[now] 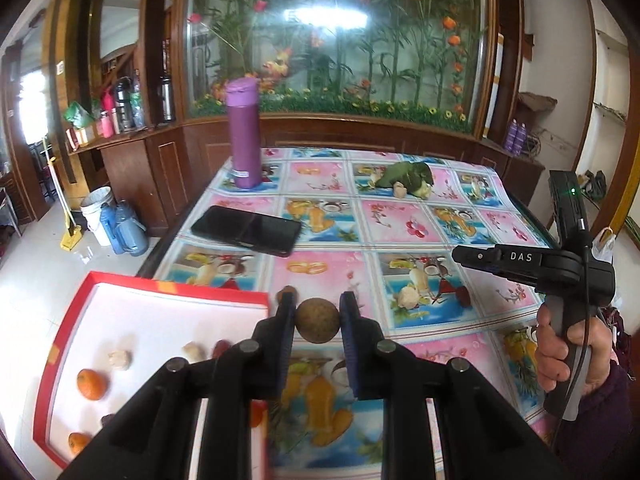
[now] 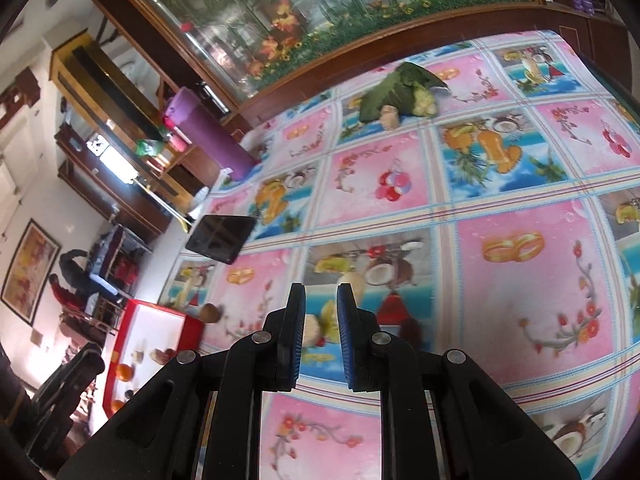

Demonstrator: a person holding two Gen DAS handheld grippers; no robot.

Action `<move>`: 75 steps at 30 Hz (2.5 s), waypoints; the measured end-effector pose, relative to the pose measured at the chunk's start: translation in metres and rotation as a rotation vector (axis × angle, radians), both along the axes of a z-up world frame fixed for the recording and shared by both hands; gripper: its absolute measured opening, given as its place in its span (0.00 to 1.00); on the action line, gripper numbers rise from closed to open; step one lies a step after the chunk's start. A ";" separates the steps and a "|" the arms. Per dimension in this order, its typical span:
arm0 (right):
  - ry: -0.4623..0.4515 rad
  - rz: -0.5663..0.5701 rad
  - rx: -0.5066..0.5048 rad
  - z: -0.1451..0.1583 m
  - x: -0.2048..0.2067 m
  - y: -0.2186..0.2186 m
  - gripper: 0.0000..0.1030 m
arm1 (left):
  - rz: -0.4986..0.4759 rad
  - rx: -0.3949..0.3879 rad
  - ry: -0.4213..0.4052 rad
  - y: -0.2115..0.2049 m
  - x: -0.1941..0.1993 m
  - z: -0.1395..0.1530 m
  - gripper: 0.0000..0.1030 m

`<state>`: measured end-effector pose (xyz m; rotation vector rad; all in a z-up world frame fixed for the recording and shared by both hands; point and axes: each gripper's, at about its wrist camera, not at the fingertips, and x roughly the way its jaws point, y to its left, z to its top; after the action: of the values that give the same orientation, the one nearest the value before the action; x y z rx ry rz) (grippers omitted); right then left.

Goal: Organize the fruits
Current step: 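Carry the brown fruit and red date over the white tray, then open the left tool to drop the brown fruit into the tray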

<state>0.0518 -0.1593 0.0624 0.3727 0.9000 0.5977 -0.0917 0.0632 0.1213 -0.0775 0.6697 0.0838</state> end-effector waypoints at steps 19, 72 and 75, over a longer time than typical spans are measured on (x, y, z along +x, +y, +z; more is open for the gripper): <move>-0.031 0.296 0.096 0.004 -0.075 0.169 0.15 | 0.210 -0.012 -0.012 0.087 -0.053 -0.027 0.24; -0.144 0.752 -0.295 -0.041 -0.210 0.269 0.15 | 0.385 0.033 0.169 0.181 -0.082 -0.084 0.24; -0.185 0.756 -0.324 -0.041 -0.216 0.271 0.15 | 0.388 0.030 0.185 0.182 -0.080 -0.088 0.24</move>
<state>-0.1637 0.1113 0.0216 -0.3371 0.9301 1.1348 -0.1721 0.2456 0.0334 -0.1716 0.8316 0.4784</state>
